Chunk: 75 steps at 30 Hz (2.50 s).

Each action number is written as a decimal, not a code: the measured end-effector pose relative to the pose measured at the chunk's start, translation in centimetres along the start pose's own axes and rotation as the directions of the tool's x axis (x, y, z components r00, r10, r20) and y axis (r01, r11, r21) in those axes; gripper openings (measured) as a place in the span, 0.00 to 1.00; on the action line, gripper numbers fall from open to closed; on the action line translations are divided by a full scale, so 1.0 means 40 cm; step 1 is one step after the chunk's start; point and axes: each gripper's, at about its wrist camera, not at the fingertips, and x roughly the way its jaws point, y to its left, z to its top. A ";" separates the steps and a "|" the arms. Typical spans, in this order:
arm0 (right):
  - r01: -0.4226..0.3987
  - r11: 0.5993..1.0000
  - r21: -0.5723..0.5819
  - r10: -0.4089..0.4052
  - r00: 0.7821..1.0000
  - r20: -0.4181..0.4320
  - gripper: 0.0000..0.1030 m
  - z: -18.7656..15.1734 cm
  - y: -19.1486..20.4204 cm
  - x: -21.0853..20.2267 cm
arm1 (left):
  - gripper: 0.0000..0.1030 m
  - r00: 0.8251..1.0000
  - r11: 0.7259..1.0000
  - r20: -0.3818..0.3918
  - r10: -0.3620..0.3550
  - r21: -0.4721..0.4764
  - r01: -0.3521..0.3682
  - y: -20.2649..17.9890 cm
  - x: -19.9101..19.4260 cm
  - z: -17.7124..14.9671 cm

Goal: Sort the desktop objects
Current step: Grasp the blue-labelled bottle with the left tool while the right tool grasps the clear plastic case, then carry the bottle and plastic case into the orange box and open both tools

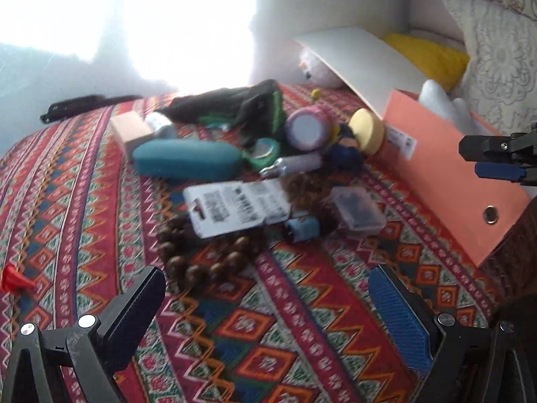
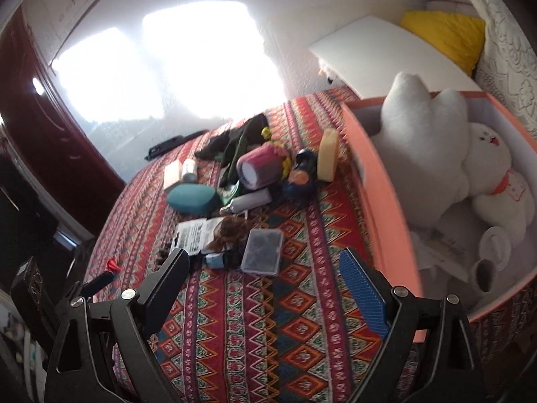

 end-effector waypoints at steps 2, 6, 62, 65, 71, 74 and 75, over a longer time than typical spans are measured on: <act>0.010 1.000 -0.014 -0.010 0.999 -0.048 0.88 -0.012 0.029 0.071 | 0.97 1.000 1.000 -0.019 0.009 -0.021 -0.009 0.028 0.013 -0.026; 0.106 0.993 -0.045 -0.111 0.984 -0.137 0.86 -0.033 0.054 0.209 | 0.97 0.999 1.000 -0.049 0.017 -0.003 -0.018 0.034 0.049 -0.054; 0.021 0.999 0.047 -0.011 0.978 -0.210 0.53 -0.207 -0.001 0.181 | 0.62 0.997 0.969 -0.057 -0.060 -0.241 0.045 -0.062 -0.011 -0.112; 0.011 0.999 0.037 -0.003 0.977 -0.211 0.53 -0.249 0.004 0.125 | 0.62 0.997 0.975 -0.037 -0.069 -0.214 0.060 -0.086 -0.060 -0.113; 0.012 1.000 0.028 -0.007 0.988 -0.154 0.53 -0.272 0.000 -0.006 | 0.62 0.993 0.985 0.008 -0.116 -0.124 0.116 -0.187 -0.118 -0.085; 0.021 0.999 0.033 -0.018 0.995 -0.103 0.53 -0.262 -0.014 -0.079 | 0.62 0.990 0.987 0.022 -0.142 -0.072 0.144 -0.242 -0.130 -0.067; 0.024 0.999 0.034 -0.021 0.996 -0.083 0.53 -0.257 -0.022 -0.103 | 0.62 0.988 0.986 0.020 -0.155 -0.062 0.156 -0.259 -0.126 -0.056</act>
